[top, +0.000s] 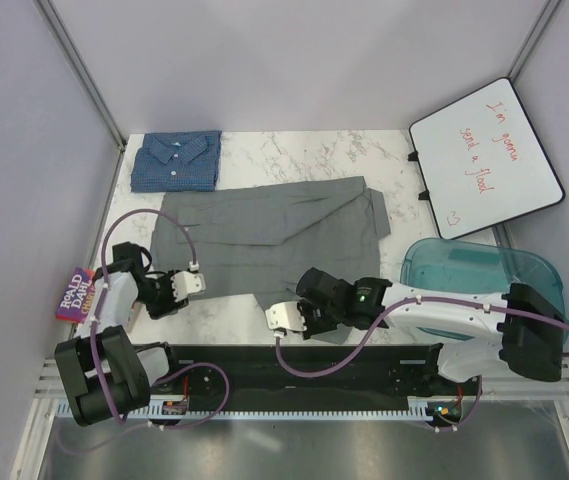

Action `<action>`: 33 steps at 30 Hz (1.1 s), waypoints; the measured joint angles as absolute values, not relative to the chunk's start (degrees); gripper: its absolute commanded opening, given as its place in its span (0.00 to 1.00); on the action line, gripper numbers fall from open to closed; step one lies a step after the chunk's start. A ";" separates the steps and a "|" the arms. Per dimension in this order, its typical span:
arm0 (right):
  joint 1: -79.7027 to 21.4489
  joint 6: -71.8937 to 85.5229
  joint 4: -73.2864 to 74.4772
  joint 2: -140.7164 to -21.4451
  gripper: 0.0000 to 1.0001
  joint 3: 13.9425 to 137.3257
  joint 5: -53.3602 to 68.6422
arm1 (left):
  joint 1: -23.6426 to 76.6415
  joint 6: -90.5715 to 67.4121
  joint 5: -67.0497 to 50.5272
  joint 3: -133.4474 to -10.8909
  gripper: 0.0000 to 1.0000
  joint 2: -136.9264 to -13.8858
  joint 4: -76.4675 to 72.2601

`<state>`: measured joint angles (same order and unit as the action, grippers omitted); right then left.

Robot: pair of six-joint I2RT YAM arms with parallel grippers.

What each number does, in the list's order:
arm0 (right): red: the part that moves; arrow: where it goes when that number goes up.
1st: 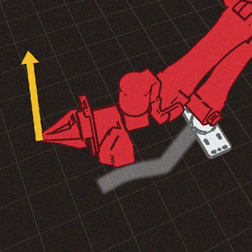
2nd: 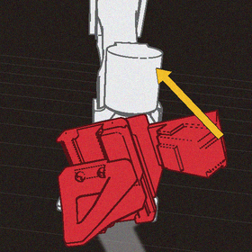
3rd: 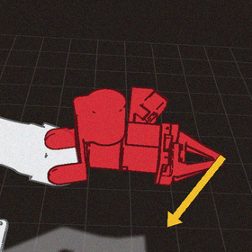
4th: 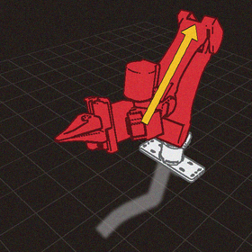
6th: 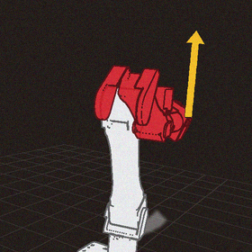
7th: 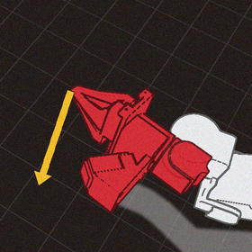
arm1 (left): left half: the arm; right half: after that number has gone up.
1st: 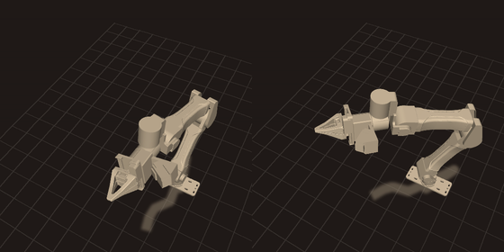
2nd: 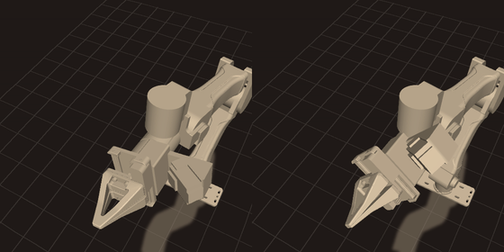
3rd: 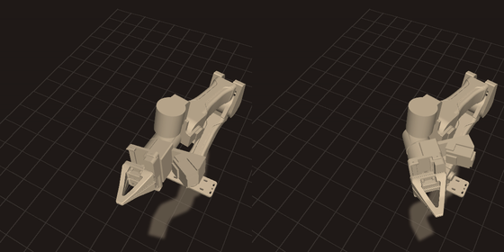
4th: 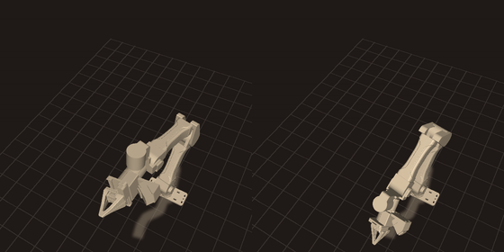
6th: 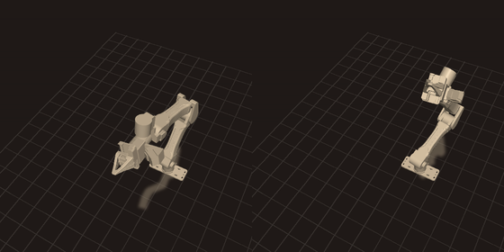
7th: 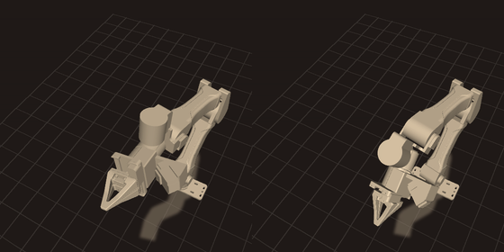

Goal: Fold and stack the long sleeve shirts
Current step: Fold the shirt

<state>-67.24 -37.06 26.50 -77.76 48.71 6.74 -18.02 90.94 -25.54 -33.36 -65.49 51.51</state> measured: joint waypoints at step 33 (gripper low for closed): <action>-59.05 -42.35 37.43 -72.69 0.00 58.13 9.32 | -16.91 96.53 -21.21 -35.35 0.56 -68.23 51.66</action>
<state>-59.05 -42.35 37.43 -72.69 58.13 9.32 -16.91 96.53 -21.21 -35.35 -68.23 51.66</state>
